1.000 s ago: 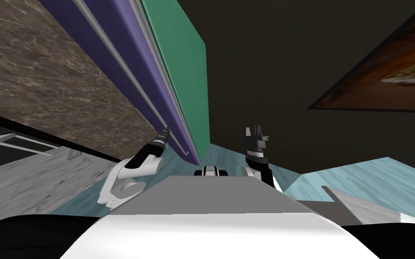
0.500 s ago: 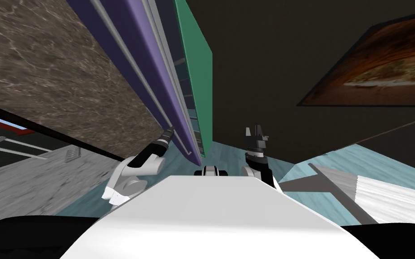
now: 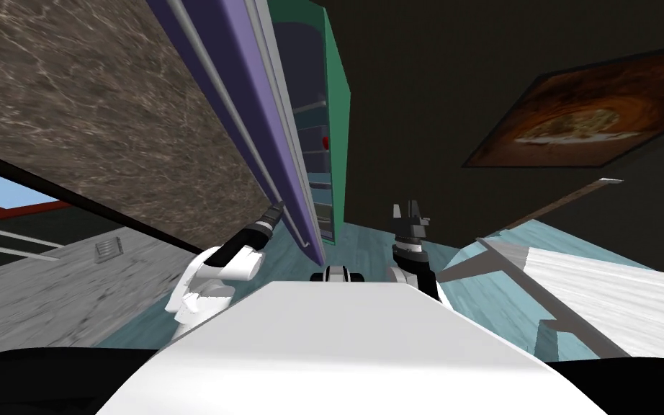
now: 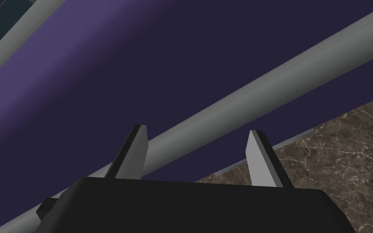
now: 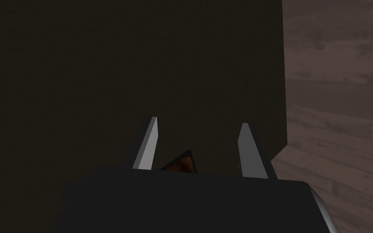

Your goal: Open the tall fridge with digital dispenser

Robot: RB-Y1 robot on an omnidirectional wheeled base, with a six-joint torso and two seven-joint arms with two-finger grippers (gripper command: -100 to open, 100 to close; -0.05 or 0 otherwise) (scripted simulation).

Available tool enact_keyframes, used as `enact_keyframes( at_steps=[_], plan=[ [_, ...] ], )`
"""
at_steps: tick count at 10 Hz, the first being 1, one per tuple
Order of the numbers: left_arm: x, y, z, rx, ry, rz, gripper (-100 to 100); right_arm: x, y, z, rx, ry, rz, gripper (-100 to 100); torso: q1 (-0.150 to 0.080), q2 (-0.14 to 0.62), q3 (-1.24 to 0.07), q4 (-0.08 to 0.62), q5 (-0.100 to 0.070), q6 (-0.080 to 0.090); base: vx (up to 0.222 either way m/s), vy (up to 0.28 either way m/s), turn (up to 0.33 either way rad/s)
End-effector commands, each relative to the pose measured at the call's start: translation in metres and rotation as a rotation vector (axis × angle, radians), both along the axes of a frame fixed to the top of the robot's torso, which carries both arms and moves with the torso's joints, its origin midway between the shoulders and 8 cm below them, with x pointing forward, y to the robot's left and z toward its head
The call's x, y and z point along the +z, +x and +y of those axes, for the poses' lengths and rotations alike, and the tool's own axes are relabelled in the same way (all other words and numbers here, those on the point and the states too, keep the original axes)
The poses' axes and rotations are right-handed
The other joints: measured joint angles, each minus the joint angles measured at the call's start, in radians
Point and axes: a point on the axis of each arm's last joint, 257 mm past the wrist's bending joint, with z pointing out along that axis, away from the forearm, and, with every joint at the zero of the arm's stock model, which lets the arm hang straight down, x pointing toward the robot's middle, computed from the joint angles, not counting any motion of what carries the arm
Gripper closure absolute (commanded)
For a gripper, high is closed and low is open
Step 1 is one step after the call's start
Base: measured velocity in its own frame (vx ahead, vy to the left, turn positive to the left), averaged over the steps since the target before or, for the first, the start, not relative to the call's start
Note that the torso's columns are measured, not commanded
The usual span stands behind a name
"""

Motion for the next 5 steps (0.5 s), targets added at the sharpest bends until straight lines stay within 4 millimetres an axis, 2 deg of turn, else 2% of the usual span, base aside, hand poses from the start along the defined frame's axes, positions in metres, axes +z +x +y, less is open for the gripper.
enact_keyframes(
  at_steps=[1, 2, 3, 4, 5],
  plan=[
    [0.002, 0.000, -0.004, -0.012, 0.002, -0.004, 100, 0.000, 0.000, 0.000, 0.000, 0.000, 0.000, 0, -0.006, 0.001, 0.001, -0.001, 0.000, -0.001, -0.097, 0.089, 0.012],
    [0.003, 0.001, -0.012, -0.038, 0.006, -0.006, 100, 0.000, 0.000, 0.000, 0.000, 0.000, 0.000, 0, -0.016, -0.002, 0.001, -0.005, -0.001, 0.001, -0.086, 0.190, -0.067],
    [0.004, 0.002, -0.021, -0.067, 0.006, -0.009, 100, 0.000, 0.000, 0.000, 0.000, 0.000, 0.000, 0, -0.011, -0.001, 0.001, -0.007, 0.000, 0.003, -0.166, 0.319, -0.119],
    [0.004, 0.002, -0.021, -0.067, 0.006, -0.009, 100, 0.000, 0.000, 0.000, 0.000, 0.000, 0.000, 0, -0.001, 0.004, 0.004, -0.005, 0.003, 0.001, -0.108, 0.255, -0.077],
    [0.005, 0.002, -0.030, -0.095, 0.005, -0.011, 100, 0.000, 0.000, 0.000, 0.000, 0.000, 0.000, 0, -0.001, 0.002, 0.003, -0.005, 0.004, -0.001, -0.085, 0.256, -0.061]
  ],
)
